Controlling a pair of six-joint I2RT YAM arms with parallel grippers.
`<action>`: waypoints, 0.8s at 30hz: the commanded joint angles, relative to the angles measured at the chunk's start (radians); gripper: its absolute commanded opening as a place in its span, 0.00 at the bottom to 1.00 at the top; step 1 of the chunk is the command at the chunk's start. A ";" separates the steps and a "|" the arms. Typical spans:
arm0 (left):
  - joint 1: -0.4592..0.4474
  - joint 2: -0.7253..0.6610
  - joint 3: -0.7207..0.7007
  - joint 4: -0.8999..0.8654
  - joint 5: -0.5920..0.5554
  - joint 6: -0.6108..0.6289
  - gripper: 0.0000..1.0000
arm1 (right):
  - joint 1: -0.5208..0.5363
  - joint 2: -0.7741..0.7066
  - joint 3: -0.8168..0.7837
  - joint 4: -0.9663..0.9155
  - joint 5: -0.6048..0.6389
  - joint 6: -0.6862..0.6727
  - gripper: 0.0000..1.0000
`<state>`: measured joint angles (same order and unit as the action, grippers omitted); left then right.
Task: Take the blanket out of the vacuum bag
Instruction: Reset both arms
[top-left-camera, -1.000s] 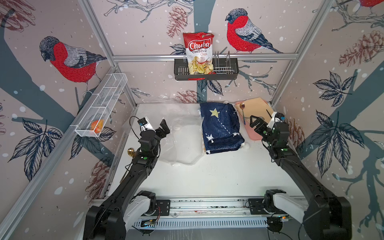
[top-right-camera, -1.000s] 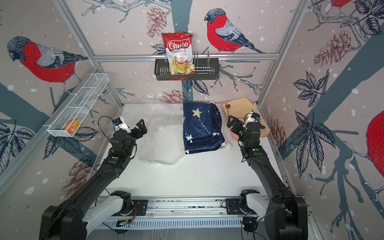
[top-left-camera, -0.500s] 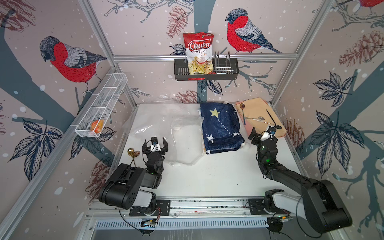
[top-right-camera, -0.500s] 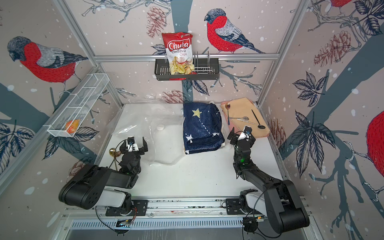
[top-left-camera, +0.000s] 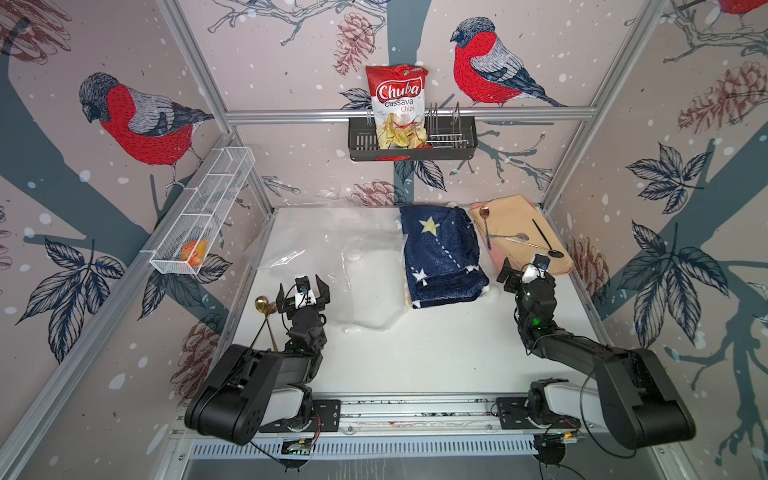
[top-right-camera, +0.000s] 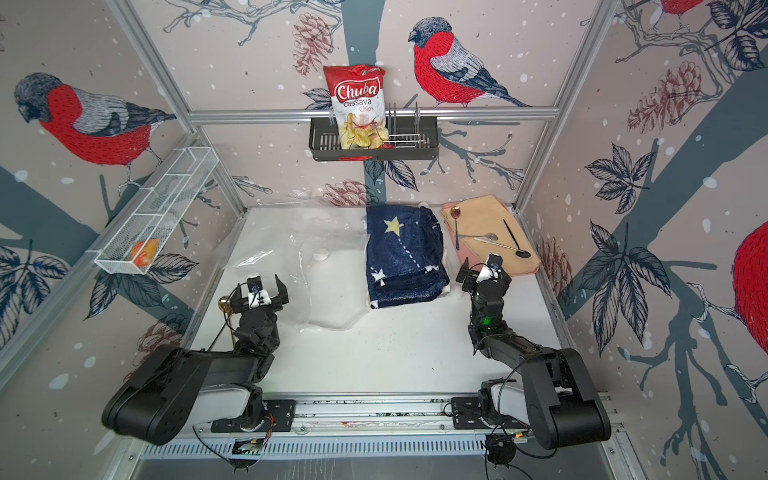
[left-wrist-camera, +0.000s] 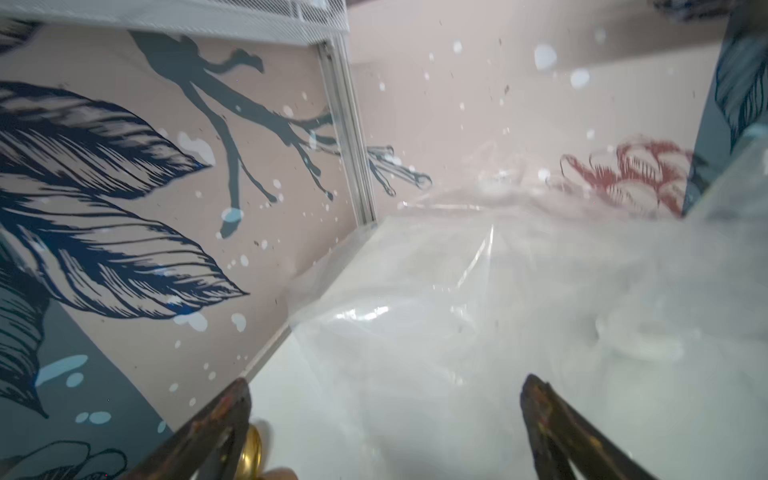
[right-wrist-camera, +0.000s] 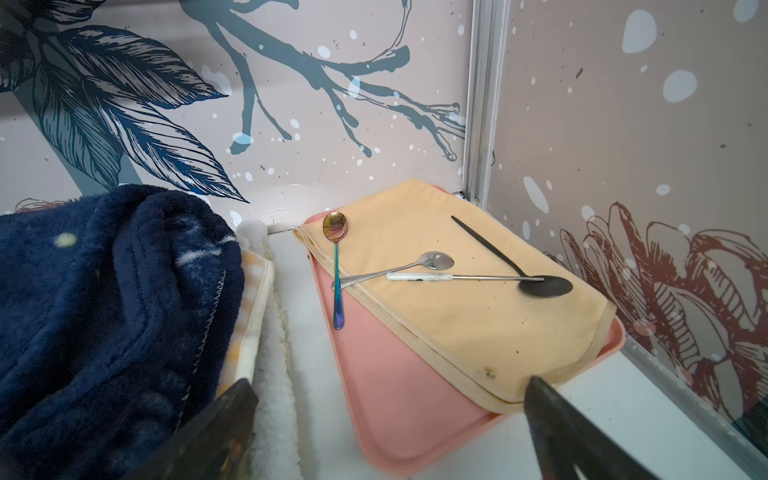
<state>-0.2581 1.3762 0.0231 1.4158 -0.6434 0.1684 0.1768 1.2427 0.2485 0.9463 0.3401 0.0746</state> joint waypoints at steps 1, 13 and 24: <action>-0.011 0.064 0.015 0.245 -0.120 0.036 0.99 | 0.000 0.001 -0.055 0.168 0.049 -0.080 1.00; 0.194 0.053 0.265 -0.335 0.321 -0.199 0.99 | 0.006 0.317 -0.266 0.881 0.128 -0.106 1.00; 0.217 0.163 0.191 -0.106 0.327 -0.222 0.99 | -0.008 0.352 -0.194 0.768 0.155 -0.082 1.00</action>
<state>-0.0418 1.5440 0.2085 1.2686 -0.3405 -0.0353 0.1745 1.6085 0.0299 1.5921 0.4644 -0.0196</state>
